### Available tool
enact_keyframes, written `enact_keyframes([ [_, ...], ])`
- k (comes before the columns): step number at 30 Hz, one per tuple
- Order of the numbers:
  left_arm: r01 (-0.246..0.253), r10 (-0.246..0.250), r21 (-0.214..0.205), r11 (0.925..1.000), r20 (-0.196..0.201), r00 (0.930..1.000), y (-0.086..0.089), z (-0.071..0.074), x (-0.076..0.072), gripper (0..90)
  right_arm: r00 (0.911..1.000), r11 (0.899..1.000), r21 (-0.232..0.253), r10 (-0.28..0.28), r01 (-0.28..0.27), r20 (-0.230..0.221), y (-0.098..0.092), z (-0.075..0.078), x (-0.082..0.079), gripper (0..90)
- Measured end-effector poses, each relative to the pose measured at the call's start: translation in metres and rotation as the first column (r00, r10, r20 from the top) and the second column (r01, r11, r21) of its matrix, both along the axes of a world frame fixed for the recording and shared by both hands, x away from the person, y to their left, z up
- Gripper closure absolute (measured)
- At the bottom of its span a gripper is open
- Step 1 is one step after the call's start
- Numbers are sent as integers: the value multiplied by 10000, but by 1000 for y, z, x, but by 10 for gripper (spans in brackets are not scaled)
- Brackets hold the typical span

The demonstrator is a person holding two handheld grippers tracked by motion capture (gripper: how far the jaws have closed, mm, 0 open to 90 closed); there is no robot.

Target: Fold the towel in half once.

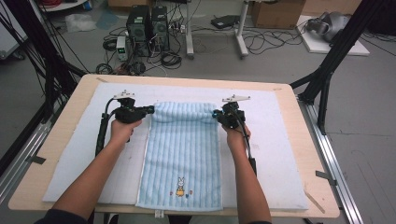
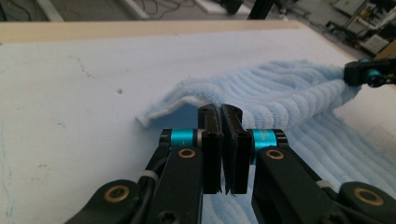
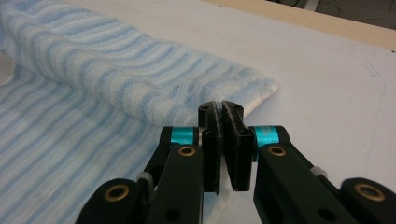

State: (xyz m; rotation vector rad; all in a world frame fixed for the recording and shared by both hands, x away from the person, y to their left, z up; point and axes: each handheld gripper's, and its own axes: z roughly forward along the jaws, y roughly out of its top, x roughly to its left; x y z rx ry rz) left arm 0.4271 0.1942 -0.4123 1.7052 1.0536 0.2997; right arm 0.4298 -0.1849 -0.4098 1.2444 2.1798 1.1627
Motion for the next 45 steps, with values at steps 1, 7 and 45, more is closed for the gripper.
enact_keyframes([
  [1, 17, -17, 5, 10000, 29, 10000, 0, 0, -3, 864, 10000, 10000, 5, 76, -76, 43, 0, 1, -5, 860],
  [7, 184, -182, -90, 9998, 193, 9996, 2, -3, -24, 862, 9990, 9990, -136, 433, -431, 84, 0, 2, -25, 860],
  [45, -560, 559, 212, 9982, 72, 9984, 14, -16, -55, 468, 9995, 9988, 463, -137, 150, -287, -21, -8, -72, 510],
])
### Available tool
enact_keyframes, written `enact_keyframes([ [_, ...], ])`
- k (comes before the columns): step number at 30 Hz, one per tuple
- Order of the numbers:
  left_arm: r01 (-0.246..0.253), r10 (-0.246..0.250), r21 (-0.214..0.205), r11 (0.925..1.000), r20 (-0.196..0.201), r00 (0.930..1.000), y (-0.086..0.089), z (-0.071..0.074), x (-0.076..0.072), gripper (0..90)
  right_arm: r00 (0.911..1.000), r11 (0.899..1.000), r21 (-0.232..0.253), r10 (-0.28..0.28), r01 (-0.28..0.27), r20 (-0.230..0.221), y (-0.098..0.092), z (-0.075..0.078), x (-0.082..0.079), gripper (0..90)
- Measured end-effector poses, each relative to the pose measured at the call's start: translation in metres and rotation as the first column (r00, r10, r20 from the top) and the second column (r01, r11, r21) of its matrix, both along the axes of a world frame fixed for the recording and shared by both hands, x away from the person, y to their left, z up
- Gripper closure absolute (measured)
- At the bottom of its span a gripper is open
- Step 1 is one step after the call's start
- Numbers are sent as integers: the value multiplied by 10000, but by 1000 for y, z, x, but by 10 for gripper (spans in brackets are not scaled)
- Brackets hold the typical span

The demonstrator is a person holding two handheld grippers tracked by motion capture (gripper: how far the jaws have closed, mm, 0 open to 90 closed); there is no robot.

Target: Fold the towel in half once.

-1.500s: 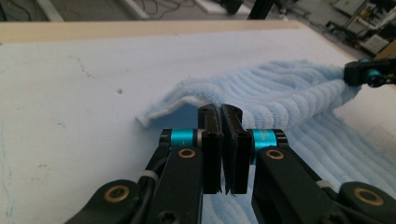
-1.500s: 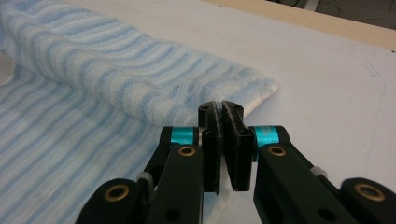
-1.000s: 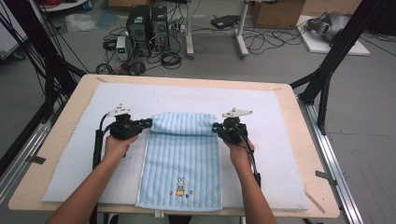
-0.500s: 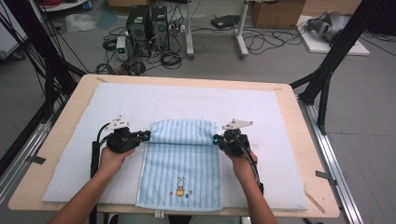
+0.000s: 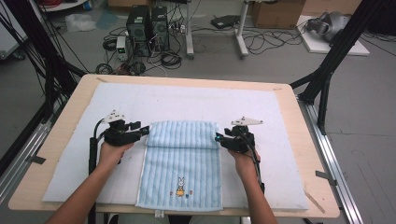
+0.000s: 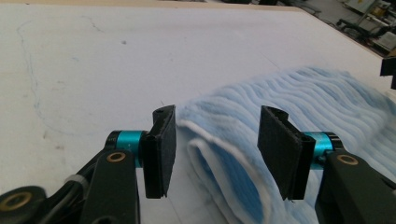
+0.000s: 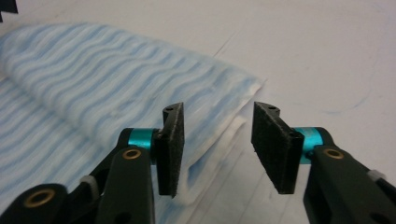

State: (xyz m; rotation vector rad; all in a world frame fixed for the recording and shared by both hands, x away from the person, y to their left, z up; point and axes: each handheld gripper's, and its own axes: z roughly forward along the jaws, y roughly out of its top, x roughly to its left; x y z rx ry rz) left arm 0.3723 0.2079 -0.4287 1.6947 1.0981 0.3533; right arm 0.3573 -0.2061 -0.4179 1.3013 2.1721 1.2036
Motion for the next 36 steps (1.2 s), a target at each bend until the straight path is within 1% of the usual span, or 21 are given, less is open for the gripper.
enact_keyframes([
  [3, -151, 150, -64, 9999, -87, 9998, -6, 0, 15, 476, 9994, 9997, 39, -239, 240, -237, 0, 0, 13, 490],
  [4, -125, 124, -25, 9999, -275, 9995, -9, 0, 19, 475, 9992, 9995, 115, -295, 299, -280, 0, 0, 17, 491],
  [6, 4, -3, 20, 10000, -464, 9989, -15, -3, 25, 475, 9985, 9990, 235, -367, 377, -417, 2, -1, 25, 491],
  [7, 96, -92, 61, 9999, -581, 9983, -19, -4, 27, 475, 9979, 9989, 261, -367, 382, -540, 3, -1, 29, 489],
  [10, 216, -206, 129, 9997, -746, 9970, -27, -11, 30, 479, 9971, 9991, 187, -371, 384, -663, 11, -1, 39, 460],
  [12, 314, -280, 379, 9988, -888, 9957, -31, -16, 31, 511, 9973, 9994, 50, -332, 336, -649, 16, -2, 43, 443],
  [14, 389, -341, 445, 9983, -1024, 9942, -33, -20, 32, 536, 9967, 9993, -134, -370, 362, -718, 22, -5, 47, 443],
  [16, 387, -312, 658, 9971, -1114, 9933, -35, -21, 32, 621, 9949, 9990, -344, -305, 273, -960, 27, -10, 52, 504],
  [17, 415, -336, 701, 9967, -1105, 9933, -35, -22, 32, 671, 9936, 9984, -485, -330, 279, -1076, 28, -12, 53, 572],
  [18, 487, -399, 827, 9954, -1054, 9936, -36, -22, 32, 730, 9928, 9985, -486, -304, 249, -1162, 29, -14, 55, 636],
  [19, 555, -468, 909, 9943, -949, 9944, -36, -21, 31, 808, 9915, 9989, -445, -204, 148, -1282, 29, -16, 55, 728],
  [20, 609, -532, 943, 9937, -815, 9953, -36, -20, 30, 833, 9927, 9982, -591, -145, 75, -1195, 30, -16, 55, 806],
  [21, 618, -551, 929, 9938, -721, 9959, -36, -18, 30, 843, 9953, 9971, -759, -70, -3, -961, 30, -16, 53, 848],
  [22, 648, -600, 840, 9944, -585, 9965, -35, -16, 28, 845, 9961, 9976, -688, -35, -26, -881, 30, -15, 52, 865],
  [26, 728, -734, 513, 9960, 89, 9973, -31, -6, 24, 843, 9992, 9975, -690, 127, -152, -369, 29, -6, 47, 877],
  [28, 901, -915, 361, 9953, 394, 9950, -28, -2, 21, 838, 9996, 9980, -595, 198, -209, -192, 28, -2, 44, 878],
  [29, 994, -1013, 361, 9944, 547, 9934, -27, 1, 18, 837, 9997, 9983, -538, 241, -245, -76, 28, 0, 42, 877],
  [31, 1152, -1166, 236, 9931, 711, 9906, -25, 4, 14, 833, 9993, 9985, -427, 361, -356, 108, 26, 4, 35, 877],
  [32, 1223, -1235, 201, 9923, 785, 9892, -24, 6, 11, 830, 9992, 9984, -428, 381, -376, 115, 26, 5, 33, 877],
  [35, 1372, -1391, 260, 9902, 987, 9853, -21, 8, 1, 820, 9982, 9982, -326, 522, -513, 279, 23, 10, 23, 877],
  [36, 1408, -1421, 198, 9898, 1028, 9845, -20, 8, -3, 819, 9979, 9980, -260, 588, -581, 261, 21, 12, 19, 877],
])
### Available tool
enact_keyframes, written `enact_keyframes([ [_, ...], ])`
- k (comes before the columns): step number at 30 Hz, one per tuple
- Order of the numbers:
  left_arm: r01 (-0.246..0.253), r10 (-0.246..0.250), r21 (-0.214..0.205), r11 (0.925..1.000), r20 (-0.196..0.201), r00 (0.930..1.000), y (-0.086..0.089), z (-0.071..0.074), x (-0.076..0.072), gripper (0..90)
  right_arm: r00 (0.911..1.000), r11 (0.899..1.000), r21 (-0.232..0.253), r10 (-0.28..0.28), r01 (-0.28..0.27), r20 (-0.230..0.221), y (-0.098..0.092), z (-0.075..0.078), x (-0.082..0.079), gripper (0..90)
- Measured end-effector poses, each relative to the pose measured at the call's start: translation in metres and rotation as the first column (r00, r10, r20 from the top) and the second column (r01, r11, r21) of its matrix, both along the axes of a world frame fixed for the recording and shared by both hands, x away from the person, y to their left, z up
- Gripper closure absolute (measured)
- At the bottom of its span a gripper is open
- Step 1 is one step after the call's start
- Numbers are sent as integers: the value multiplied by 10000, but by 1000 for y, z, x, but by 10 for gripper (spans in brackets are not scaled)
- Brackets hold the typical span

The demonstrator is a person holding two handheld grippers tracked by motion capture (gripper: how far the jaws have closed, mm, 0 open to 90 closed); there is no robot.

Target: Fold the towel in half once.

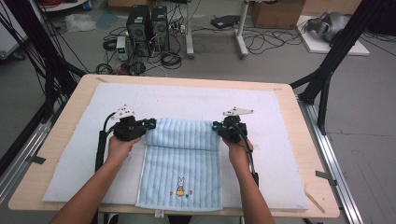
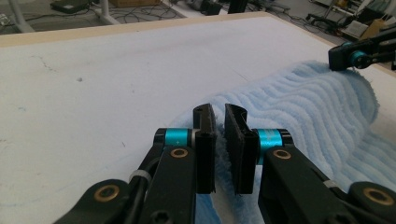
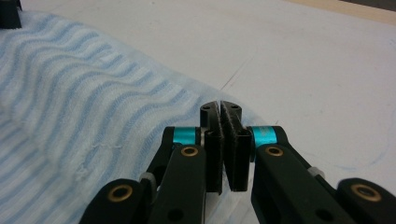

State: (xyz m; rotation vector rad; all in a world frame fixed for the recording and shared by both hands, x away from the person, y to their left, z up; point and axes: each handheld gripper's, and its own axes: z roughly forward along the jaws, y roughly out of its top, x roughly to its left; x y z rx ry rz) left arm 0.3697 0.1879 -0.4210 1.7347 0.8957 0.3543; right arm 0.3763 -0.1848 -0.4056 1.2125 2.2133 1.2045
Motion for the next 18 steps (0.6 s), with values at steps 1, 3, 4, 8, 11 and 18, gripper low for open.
enact_keyframes([
  [1, 66, -66, -14, 10000, -27, 10000, 1, 0, -4, 817, 9999, 9999, 18, 102, -102, 115, -1, 2, -3, 877],
  [3, 244, -244, 108, 9996, 28, 9997, 1, -1, -12, 818, 9993, 9997, 64, 235, -237, 295, -1, 7, -11, 877],
  [4, 324, -325, 132, 9994, 10, 9995, 1, -1, -15, 818, 9990, 9995, 65, 311, -314, 331, -1, 8, -15, 877],
  [8, 707, -707, 213, 9973, -22, 9975, 3, -4, -31, 820, 9981, 9988, 122, 463, -468, 395, -3, 8, -32, 877],
  [11, 843, -835, 318, 9959, -243, 9962, 6, -8, -39, 820, 9978, 9985, -60, 554, -553, 367, -4, 4, -43, 877],
  [18, 1155, -1116, 416, 9924, -855, 9901, 8, -15, -55, 825, 9968, 9964, -267, 798, -799, -35, -3, -11, -66, 877],
])
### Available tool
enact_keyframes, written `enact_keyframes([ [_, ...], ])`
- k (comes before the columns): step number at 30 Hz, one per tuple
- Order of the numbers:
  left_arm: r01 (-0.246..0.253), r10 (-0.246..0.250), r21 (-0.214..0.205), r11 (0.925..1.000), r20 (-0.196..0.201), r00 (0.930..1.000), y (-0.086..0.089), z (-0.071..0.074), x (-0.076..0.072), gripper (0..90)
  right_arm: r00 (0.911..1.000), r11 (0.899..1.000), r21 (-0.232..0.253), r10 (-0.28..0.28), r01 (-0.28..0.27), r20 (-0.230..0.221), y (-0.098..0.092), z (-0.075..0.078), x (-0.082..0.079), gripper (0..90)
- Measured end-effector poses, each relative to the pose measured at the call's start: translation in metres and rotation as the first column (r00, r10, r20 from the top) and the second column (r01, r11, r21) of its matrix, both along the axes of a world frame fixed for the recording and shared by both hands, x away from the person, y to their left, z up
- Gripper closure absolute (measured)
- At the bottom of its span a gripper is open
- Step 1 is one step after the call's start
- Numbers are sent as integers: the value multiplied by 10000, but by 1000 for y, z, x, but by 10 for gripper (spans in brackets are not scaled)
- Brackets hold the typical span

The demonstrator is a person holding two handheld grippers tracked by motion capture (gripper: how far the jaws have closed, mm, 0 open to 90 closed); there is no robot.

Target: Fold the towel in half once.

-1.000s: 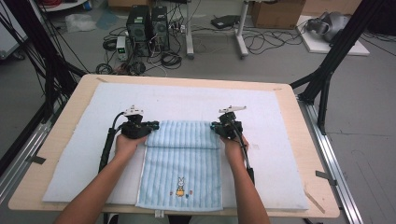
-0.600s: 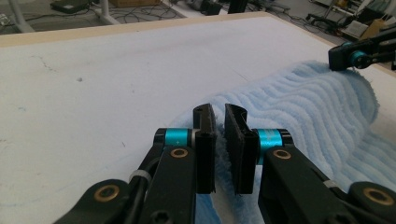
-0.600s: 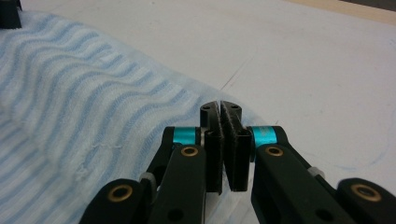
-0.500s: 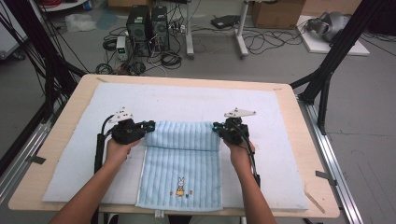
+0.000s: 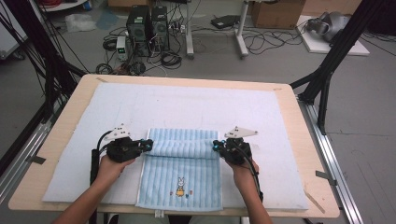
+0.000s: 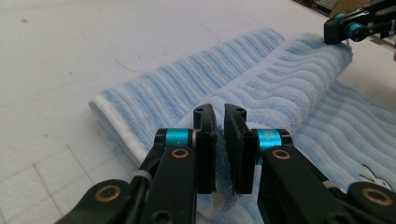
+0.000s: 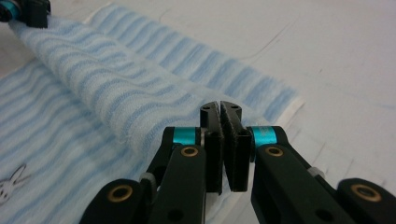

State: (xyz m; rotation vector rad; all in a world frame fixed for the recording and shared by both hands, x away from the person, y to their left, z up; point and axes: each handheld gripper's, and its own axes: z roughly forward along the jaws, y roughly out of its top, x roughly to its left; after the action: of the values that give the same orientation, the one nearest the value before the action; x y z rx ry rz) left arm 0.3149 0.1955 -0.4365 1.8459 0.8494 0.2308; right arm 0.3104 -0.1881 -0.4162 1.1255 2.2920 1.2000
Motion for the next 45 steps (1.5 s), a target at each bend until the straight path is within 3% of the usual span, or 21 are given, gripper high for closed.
enact_keyframes([
  [6, 404, -403, 15, 9992, -279, 9988, 0, -6, -19, 825, 9995, 9999, 5, 161, -161, -284, -4, -3, -17, 877],
  [10, 616, -607, 310, 9976, -297, 9977, -1, -9, -27, 825, 9992, 9996, -73, 268, -270, -309, -5, -4, -25, 876],
  [13, 600, -587, 429, 9973, -300, 9978, -1, -10, -26, 822, 9987, 9974, -654, 258, -286, -431, -1, -8, -27, 871],
  [14, 420, -409, 370, 9984, -282, 9988, -1, -10, -25, 793, 9988, 9973, -683, 236, -265, -436, 0, -10, -26, 860],
  [16, -147, 156, 321, 9994, -265, 9995, 1, -9, -20, 606, 9992, 9981, -609, 95, -119, -399, -1, -11, -24, 779],
  [19, -988, 994, 439, 9941, -117, 9950, 4, -4, -8, 471, 9988, 9988, 77, -478, 479, -144, -8, -6, -18, 649],
  [21, -1310, 1313, 412, 9905, -69, 9913, 6, 0, 3, 458, 9970, 9969, 128, -773, 773, 36, -11, -4, -12, 590],
  [25, -1943, 1955, 277, 9805, -500, 9794, 7, -2, 27, 449, 9906, 9906, 136, -1363, 1364, -71, -15, -10, 6, 543],
  [30, -1998, 2039, 453, 9788, -1202, 9716, 0, -14, 42, 449, 9862, 9882, 37, -1526, 1532, -645, -13, -22, 24, 557],
  [32, -1804, 1910, 929, 9792, -1210, 9741, -6, -17, 43, 455, 9864, 9896, -171, -1435, 1426, -801, -9, -25, 27, 576],
  [34, -1537, 1657, 1100, 9820, -1095, 9801, -10, -16, 42, 467, 9867, 9904, -353, -1366, 1340, -879, -5, -28, 29, 600],
  [35, -1446, 1581, 1255, 9815, -1046, 9819, -12, -16, 42, 530, 9869, 9908, -461, -1312, 1273, -938, -3, -30, 30, 611],
  [36, -1588, 1728, 1574, 9747, -792, 9818, -16, -15, 40, 563, 9866, 9902, -453, -1357, 1321, -900, -3, -30, 30, 630],
  [37, -1468, 1606, 1718, 9741, -693, 9846, -17, -15, 39, 620, 9877, 9915, -462, -1257, 1218, -936, -2, -30, 30, 687],
  [38, -1285, 1432, 1610, 9786, -838, 9861, -18, -15, 39, 742, 9878, 9923, -442, -1197, 1157, -992, -1, -30, 29, 721],
  [39, -1381, 1534, 1595, 9775, -879, 9842, -20, -15, 38, 815, 9884, 9935, -408, -1097, 1059, -1049, 0, -30, 29, 787],
  [41, -1358, 1513, 1627, 9773, -865, 9847, -21, -15, 39, 836, 9894, 9952, -422, -928, 886, -1115, 1, -29, 29, 845],
  [45, -1634, 1752, 1181, 9795, -977, 9797, -21, -14, 49, 841, 9888, 9954, -299, -939, 910, -1161, -1, -29, 35, 860],
])
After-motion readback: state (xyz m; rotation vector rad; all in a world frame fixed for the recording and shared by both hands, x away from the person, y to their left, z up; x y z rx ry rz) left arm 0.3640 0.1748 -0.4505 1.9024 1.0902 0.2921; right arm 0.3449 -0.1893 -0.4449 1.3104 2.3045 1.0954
